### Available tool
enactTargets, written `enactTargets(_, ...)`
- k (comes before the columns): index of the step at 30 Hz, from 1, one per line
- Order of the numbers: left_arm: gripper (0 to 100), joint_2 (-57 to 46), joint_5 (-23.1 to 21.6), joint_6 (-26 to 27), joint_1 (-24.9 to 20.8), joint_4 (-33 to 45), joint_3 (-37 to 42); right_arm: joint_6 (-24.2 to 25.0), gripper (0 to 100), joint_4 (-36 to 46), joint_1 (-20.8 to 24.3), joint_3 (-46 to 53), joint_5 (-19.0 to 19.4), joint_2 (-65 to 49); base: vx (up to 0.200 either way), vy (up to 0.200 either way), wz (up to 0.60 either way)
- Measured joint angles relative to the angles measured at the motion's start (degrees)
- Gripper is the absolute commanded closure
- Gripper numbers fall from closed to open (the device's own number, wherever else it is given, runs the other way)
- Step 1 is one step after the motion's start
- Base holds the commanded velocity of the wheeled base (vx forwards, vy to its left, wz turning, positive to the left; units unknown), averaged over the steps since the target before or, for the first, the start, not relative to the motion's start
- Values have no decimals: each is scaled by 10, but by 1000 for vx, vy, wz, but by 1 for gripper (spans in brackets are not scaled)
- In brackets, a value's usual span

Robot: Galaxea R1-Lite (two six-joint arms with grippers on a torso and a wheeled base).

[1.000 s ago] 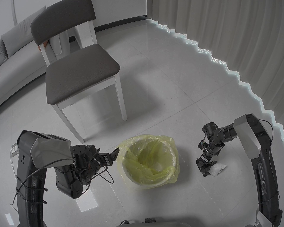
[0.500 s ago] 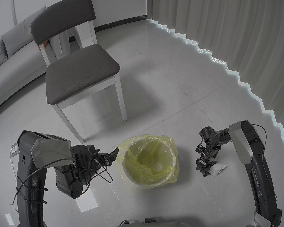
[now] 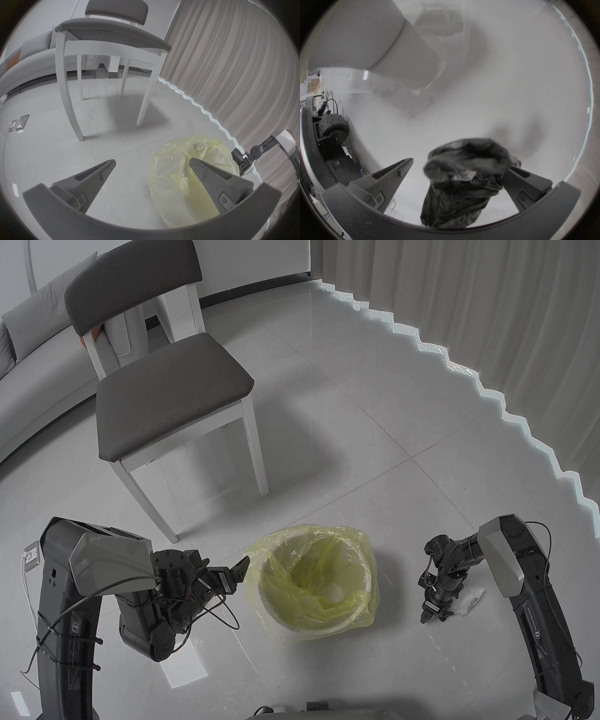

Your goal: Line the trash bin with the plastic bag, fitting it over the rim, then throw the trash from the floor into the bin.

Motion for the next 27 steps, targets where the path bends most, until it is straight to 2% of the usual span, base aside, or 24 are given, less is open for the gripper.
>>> enactTargets(1, 0, 0, 0, 0, 0, 0, 0, -1, 100, 2, -1, 0, 0, 6, 0, 0, 0)
enactTargets(16, 0, 2, 2, 0, 0, 0, -1, -5, 100, 4, -10, 0, -1, 19, 0, 0, 0)
enactTargets(27, 0, -8, 4, 0, 1, 0, 1, -3, 100, 0, 0, 0, 8, -93, 0, 0, 0)
